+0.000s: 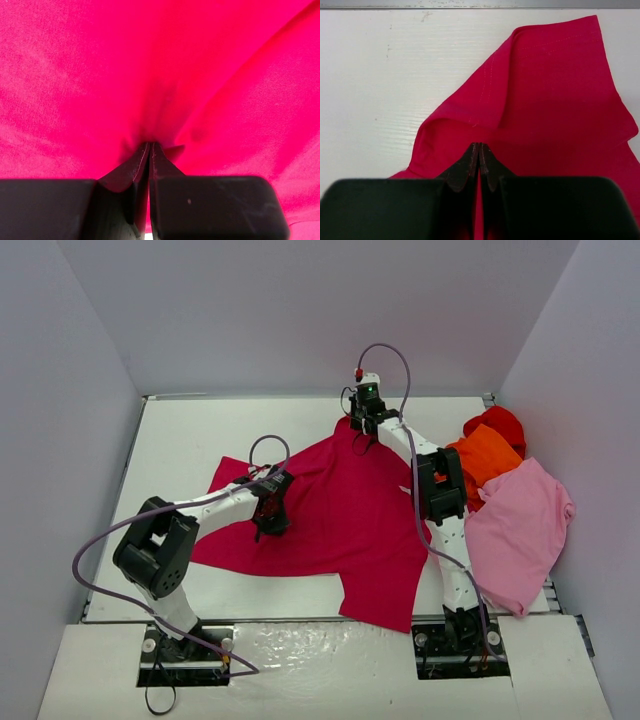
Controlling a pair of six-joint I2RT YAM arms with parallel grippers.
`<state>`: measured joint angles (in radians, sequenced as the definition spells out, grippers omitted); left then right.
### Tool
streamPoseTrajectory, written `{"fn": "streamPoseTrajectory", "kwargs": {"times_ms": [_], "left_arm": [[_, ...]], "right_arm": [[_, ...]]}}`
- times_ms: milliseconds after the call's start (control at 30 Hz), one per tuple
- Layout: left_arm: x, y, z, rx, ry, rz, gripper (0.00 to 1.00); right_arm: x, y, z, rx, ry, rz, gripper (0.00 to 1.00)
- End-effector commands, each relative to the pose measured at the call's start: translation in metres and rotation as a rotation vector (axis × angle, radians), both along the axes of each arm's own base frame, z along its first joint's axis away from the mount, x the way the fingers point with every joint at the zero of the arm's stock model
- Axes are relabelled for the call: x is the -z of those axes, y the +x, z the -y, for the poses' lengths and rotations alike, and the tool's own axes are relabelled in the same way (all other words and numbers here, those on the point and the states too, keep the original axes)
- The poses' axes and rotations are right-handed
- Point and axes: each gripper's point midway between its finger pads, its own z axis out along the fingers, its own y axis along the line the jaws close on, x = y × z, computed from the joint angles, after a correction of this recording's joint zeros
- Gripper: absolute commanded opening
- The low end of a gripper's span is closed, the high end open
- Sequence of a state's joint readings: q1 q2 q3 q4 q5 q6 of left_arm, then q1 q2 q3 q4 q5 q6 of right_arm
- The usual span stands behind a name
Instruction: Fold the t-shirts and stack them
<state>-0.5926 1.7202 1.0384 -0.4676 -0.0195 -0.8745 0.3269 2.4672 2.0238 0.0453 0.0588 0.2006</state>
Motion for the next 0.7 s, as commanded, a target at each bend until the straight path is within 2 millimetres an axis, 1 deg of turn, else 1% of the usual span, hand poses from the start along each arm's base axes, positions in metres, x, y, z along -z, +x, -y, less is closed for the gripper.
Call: {"fn": "streamPoseTrajectory", "kwargs": {"times_ms": [0, 100, 167, 200, 233, 367, 433, 500, 567, 633, 667], "left_arm": [[0.038, -0.034, -0.009, 0.022, 0.074, -0.140, 0.00], [0.040, -0.036, -0.010, 0.024, 0.081, -0.150, 0.00], [0.042, -0.037, -0.011, 0.023, 0.087, -0.153, 0.00], [0.043, -0.038, -0.013, 0.024, 0.092, -0.157, 0.00], [0.043, -0.037, -0.013, 0.028, 0.097, -0.156, 0.00], [0.049, -0.037, -0.012, 0.038, 0.111, -0.175, 0.00], [0.050, -0.036, -0.011, 0.043, 0.114, -0.179, 0.00], [0.052, -0.034, -0.010, 0.045, 0.115, -0.183, 0.00], [0.053, -0.032, -0.009, 0.046, 0.115, -0.182, 0.00], [0.055, -0.032, -0.008, 0.045, 0.116, -0.184, 0.00], [0.055, -0.032, -0.008, 0.044, 0.117, -0.184, 0.00]], "right_arm": [[-0.034, 0.019, -0.005, -0.002, 0.058, 0.075, 0.00], [-0.018, 0.027, -0.002, 0.007, 0.071, 0.052, 0.00], [-0.020, 0.033, -0.002, 0.013, 0.087, 0.062, 0.00], [-0.009, 0.035, 0.000, 0.021, 0.088, 0.049, 0.00], [-0.014, 0.040, -0.002, 0.008, 0.116, 0.056, 0.00], [-0.001, 0.048, 0.001, 0.015, 0.142, 0.048, 0.00], [-0.003, 0.051, 0.001, 0.014, 0.136, 0.063, 0.00], [-0.011, 0.057, 0.001, 0.001, 0.111, 0.124, 0.00], [-0.021, 0.060, -0.007, -0.019, 0.098, 0.197, 0.00], [-0.042, 0.060, -0.015, -0.057, 0.094, 0.331, 0.00], [-0.054, 0.057, -0.019, -0.078, 0.113, 0.403, 0.00]]}}
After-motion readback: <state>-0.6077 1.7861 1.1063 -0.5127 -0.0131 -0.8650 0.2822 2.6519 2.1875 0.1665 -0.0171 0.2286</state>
